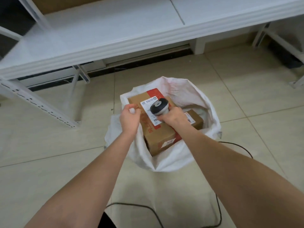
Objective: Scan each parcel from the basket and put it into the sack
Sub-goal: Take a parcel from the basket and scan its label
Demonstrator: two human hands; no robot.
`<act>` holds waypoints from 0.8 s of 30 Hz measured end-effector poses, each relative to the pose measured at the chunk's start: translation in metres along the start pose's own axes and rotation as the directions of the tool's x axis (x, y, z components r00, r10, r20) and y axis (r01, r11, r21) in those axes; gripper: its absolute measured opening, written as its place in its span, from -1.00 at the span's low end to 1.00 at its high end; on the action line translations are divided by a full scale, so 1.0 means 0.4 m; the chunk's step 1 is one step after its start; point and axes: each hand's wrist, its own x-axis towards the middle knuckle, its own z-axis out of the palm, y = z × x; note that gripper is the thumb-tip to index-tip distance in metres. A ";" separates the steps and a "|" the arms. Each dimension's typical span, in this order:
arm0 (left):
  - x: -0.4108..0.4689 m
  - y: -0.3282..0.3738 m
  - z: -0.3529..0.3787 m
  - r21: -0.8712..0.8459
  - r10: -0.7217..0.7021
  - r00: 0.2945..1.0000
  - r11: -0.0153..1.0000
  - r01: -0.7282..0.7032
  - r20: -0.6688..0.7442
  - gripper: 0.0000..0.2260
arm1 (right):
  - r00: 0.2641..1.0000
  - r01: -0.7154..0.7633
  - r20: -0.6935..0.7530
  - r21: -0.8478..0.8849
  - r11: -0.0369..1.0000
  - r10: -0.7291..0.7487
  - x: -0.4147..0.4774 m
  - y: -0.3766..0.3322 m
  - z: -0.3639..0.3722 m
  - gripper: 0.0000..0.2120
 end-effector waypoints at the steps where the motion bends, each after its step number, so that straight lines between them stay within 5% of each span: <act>1: -0.003 0.011 -0.006 0.041 0.040 0.998 0.998 -0.042 0.047 -0.71 | 1.000 0.006 -0.007 -0.034 0.999 -0.006 -0.007 -0.006 0.009 -0.57; 4: -0.014 0.029 -0.019 0.106 0.158 0.980 0.979 -0.171 0.123 -0.57 | 1.000 -0.013 -0.008 -0.114 0.993 0.012 -0.027 -0.009 0.042 -0.50; 9: -0.056 0.045 -0.010 -0.035 0.215 0.960 0.977 -0.212 0.182 -0.43 | 0.999 -0.018 -0.039 -0.182 0.983 0.011 -0.051 -0.009 0.094 -0.48; 14: -0.020 -0.051 -0.020 0.210 -0.100 0.991 0.974 0.081 0.085 -0.46 | 0.996 0.028 0.082 -0.022 0.999 -0.026 -0.059 0.035 0.115 -0.50; 19: -0.008 -0.096 -0.003 0.544 -0.273 0.928 0.834 0.098 0.253 -0.34 | 0.977 -0.036 -0.208 0.090 0.995 0.055 -0.054 0.103 0.032 -0.65; 22: -0.037 -0.063 0.055 0.700 0.038 0.977 0.692 -0.176 0.209 -0.31 | 0.974 -0.055 -0.195 0.288 0.956 0.114 -0.025 0.133 -0.022 -0.69; 24: -0.060 -0.034 0.096 0.733 0.308 0.883 0.495 -0.467 0.354 -0.42 | 0.977 -0.112 -0.128 0.376 0.920 0.171 -0.011 0.148 -0.032 -0.65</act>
